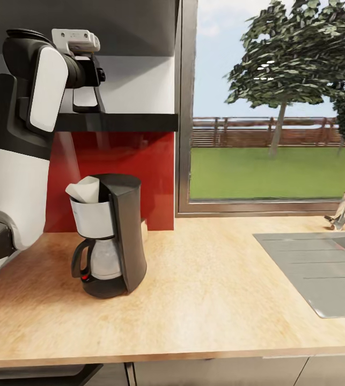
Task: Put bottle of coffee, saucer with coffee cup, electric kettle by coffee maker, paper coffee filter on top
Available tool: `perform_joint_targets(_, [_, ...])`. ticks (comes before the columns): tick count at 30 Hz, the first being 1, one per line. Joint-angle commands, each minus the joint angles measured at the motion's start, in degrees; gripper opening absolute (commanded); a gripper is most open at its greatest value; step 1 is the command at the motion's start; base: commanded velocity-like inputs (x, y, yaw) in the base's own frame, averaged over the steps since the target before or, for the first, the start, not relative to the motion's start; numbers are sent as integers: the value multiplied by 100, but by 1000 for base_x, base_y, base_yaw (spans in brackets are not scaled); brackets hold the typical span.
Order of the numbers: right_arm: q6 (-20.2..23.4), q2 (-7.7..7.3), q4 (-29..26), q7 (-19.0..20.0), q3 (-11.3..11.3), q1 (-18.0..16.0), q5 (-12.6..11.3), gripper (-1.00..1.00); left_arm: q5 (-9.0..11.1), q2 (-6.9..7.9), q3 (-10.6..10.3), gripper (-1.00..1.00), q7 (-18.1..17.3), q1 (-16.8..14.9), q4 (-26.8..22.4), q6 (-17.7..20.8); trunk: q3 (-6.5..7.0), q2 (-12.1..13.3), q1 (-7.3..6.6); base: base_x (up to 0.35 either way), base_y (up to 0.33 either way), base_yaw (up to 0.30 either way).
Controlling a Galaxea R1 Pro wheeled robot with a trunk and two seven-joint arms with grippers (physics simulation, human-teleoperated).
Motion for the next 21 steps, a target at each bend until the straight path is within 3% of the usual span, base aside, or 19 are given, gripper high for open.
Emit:
perform_joint_targets(1, [-39, 3, 21, 22, 23, -10, -18, 100, 59, 8, -18, 100, 59, -7, -2, 11, -8, -5, 2, 72, 0, 0])
perform_joint_targets(21, [-39, 3, 21, 22, 23, -10, -20, 100, 59, 13, -15, 100, 59, -7, 137, 11, -8, -5, 2, 8, 0, 0])
